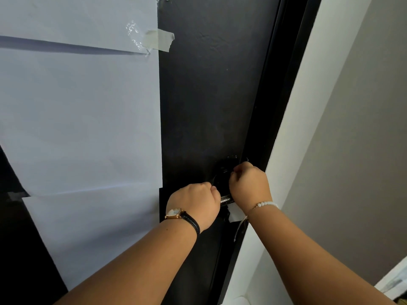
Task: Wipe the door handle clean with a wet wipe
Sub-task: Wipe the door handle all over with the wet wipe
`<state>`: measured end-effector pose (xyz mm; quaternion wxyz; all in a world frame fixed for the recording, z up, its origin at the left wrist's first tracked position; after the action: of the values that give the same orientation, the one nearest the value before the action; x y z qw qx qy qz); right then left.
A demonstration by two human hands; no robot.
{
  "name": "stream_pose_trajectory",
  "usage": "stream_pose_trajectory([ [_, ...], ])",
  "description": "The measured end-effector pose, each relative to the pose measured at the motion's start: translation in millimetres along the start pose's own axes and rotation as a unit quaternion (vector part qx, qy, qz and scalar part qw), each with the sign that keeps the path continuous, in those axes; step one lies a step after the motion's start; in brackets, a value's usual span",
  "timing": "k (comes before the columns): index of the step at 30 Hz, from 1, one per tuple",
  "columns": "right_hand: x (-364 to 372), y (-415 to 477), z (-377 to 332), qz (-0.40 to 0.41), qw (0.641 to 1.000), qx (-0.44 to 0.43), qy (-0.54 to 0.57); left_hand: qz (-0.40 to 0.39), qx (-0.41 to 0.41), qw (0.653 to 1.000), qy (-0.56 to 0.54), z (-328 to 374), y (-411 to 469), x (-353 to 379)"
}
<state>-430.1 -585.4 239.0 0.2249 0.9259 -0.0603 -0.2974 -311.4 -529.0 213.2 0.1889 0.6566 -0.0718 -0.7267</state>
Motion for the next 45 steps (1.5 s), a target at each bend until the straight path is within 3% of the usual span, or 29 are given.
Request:
stream_pose_trajectory([
  [3,5,-1,-9,-0.021,0.996,-0.022,-0.083,0.003,-0.002,1.0,-0.006,-1,-1,0],
  [7,12,-9,-26,-0.031,0.97,-0.174,-0.164,0.005,-0.004,1.0,-0.006,-1,0,0],
  [14,22,-18,-29,-0.147,0.933,-0.317,-0.088,-0.012,-0.008,1.0,-0.009,-1,0,-1],
  [19,21,-18,-19,-0.117,0.965,-0.233,0.007,-0.019,-0.014,1.0,-0.006,-2,0,1],
  [28,19,-24,-7,-0.05,0.992,-0.114,0.036,-0.043,-0.021,0.999,-0.009,-2,1,3],
  [31,19,-14,-1,-0.084,0.992,0.012,0.097,-0.046,-0.019,0.999,-0.014,-2,1,2],
  [35,22,3,-4,-0.107,0.987,0.116,0.028,-0.051,-0.026,0.998,-0.019,-3,-1,2],
  [45,19,2,-18,-0.02,0.999,0.027,-0.031,-0.023,-0.031,0.999,-0.015,-4,-1,3],
])
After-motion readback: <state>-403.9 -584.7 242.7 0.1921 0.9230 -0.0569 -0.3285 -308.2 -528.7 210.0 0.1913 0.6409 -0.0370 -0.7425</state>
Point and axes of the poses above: each hand's wrist, its own y-axis towards the middle knuckle, its own x-axis out of the palm, z = x × y, the point moved 6 cm from there along y, towards the middle knuckle, and after that the axes turned 13 degrees about y, right-handed, at the moved point
